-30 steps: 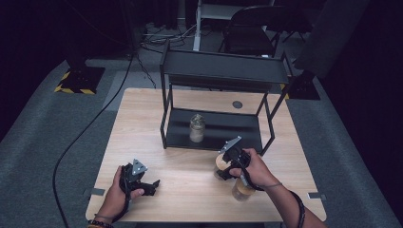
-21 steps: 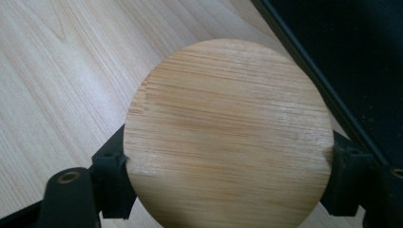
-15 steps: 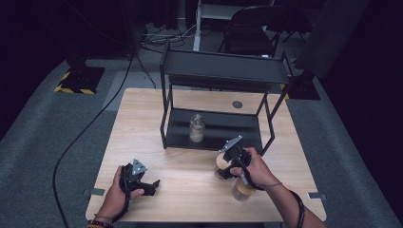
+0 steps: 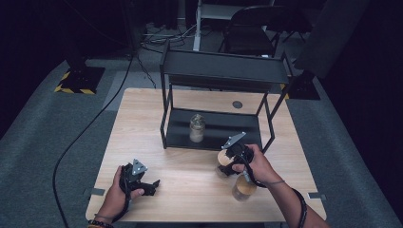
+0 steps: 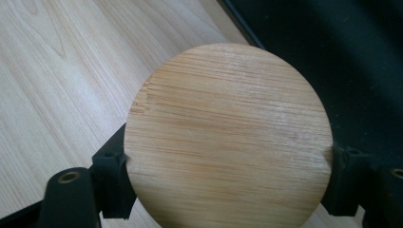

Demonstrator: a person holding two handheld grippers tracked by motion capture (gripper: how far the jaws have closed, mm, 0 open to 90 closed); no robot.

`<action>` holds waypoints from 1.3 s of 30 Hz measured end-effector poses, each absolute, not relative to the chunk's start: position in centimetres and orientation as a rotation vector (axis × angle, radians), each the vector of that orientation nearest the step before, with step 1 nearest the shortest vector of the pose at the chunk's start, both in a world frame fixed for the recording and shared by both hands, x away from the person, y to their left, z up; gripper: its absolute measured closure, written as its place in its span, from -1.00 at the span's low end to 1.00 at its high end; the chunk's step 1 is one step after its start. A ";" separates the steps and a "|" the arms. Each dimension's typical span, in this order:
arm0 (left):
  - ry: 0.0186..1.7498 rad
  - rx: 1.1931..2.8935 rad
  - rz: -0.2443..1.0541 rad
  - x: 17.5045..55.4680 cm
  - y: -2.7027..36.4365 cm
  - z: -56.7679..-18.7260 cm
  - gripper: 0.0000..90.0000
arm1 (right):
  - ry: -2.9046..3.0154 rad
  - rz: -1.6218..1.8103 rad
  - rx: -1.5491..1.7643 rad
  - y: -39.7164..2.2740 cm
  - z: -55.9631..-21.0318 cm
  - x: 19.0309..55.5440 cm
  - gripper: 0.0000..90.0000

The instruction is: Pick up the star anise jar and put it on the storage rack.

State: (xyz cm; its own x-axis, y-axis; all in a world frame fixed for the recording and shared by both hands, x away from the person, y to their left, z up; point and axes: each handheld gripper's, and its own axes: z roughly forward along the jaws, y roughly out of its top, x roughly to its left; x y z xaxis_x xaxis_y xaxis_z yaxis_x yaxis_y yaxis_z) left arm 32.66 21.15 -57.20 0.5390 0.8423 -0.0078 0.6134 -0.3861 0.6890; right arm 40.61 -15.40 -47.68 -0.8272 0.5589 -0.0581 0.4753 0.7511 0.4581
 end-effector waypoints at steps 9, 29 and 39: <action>1.170 2.133 0.456 32.7 21.2 -57.2 -1.00 | 2.726 0.667 0.797 -15.4 -45.6 41.4 -0.47; 1.170 2.132 0.457 32.7 21.2 -57.2 -1.00 | 2.691 0.676 0.810 -15.1 -44.6 44.0 -0.47; 1.169 2.133 0.457 32.7 21.2 -57.2 -1.00 | 2.665 0.690 0.825 -15.0 -44.1 45.3 -0.47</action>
